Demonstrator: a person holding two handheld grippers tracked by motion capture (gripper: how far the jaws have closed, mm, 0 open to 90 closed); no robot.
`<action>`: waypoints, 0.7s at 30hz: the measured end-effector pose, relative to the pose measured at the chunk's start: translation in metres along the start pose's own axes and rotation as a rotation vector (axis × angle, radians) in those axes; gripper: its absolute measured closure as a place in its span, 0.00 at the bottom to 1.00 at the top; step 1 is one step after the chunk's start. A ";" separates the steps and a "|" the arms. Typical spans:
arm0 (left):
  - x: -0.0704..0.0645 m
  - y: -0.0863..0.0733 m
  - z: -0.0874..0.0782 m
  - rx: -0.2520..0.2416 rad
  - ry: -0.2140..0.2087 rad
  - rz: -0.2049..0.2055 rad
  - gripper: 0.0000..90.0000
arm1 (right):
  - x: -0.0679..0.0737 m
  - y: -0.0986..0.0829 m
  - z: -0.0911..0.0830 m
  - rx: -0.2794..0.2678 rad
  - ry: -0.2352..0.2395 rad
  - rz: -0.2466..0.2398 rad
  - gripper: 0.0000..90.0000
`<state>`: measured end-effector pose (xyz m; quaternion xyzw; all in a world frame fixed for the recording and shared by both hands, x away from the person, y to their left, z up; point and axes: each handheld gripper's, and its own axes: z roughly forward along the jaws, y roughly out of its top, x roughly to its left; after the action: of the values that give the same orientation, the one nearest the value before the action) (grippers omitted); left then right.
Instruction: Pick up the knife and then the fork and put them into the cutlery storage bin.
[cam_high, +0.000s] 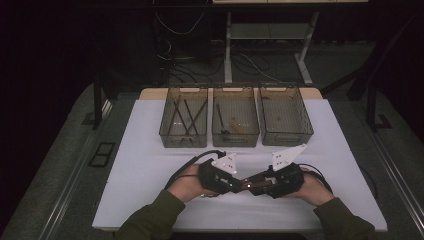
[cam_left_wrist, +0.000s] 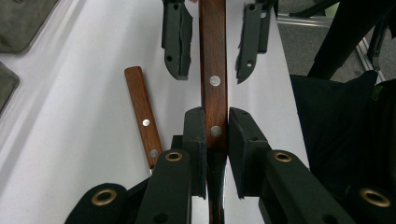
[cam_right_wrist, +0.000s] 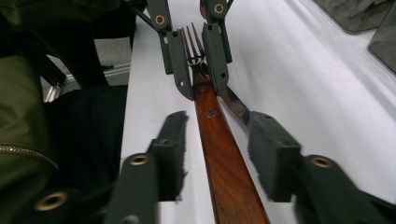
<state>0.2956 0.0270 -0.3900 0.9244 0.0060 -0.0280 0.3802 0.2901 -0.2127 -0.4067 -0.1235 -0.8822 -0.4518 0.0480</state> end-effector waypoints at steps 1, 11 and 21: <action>0.000 0.000 0.000 -0.003 0.001 0.002 0.86 | 0.000 0.000 0.000 0.002 0.005 -0.001 0.68; -0.002 0.000 -0.001 -0.017 -0.018 0.025 0.86 | 0.001 0.001 0.003 -0.012 0.062 -0.004 0.84; 0.000 -0.008 -0.006 -0.089 0.050 0.001 0.63 | 0.003 0.001 0.001 -0.001 0.040 0.013 0.84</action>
<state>0.2957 0.0369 -0.3919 0.9071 0.0161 -0.0044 0.4206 0.2878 -0.2104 -0.4058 -0.1205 -0.8800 -0.4543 0.0685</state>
